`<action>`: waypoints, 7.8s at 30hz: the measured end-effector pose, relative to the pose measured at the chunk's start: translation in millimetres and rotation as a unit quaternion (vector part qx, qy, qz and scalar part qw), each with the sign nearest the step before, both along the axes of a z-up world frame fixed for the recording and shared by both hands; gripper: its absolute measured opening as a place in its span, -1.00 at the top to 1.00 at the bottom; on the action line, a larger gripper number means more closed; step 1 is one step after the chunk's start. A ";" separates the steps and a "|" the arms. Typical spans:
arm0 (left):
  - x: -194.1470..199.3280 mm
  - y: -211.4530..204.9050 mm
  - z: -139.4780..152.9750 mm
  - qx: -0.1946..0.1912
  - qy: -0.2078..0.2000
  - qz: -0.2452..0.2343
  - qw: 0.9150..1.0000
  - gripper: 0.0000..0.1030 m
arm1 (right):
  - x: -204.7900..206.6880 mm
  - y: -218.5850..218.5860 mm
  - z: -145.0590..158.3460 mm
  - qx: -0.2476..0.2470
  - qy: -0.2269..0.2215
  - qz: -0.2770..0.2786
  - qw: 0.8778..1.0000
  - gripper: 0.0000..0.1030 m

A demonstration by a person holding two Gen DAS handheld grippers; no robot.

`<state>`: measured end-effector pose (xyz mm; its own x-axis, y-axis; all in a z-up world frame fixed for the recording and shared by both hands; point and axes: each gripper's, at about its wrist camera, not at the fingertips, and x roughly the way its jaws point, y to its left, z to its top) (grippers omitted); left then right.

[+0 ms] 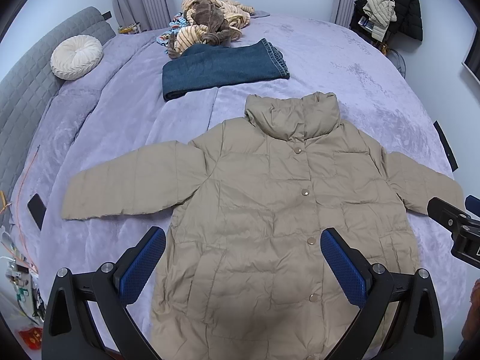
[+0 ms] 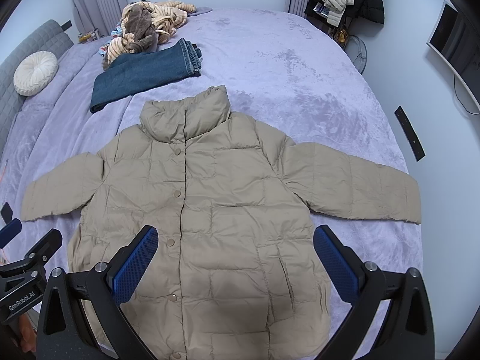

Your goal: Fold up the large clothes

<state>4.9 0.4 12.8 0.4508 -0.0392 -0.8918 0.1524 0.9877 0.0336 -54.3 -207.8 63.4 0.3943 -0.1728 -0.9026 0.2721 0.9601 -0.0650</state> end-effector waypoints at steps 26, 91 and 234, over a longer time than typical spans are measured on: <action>37.9 114.0 -66.2 -0.130 0.061 0.065 0.987 -1.00 | 32.7 56.0 -42.9 0.073 -0.005 0.015 0.997 -1.00; 96.4 -67.0 -194.6 0.044 -0.091 -0.259 0.961 0.81 | 98.0 20.6 -218.2 0.277 -0.007 -0.024 0.961 0.85; 62.1 -203.9 -166.9 -0.049 0.094 -0.128 0.986 -1.00 | -102.1 -417.9 -223.6 0.403 -0.235 -0.384 0.797 -1.00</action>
<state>67.0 -203.5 -154.1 0.2424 -0.2193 -0.9451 0.3909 0.9136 -0.1117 -156.4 -625.7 -160.3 0.7784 0.0346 -0.6268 0.6124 0.1778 0.7703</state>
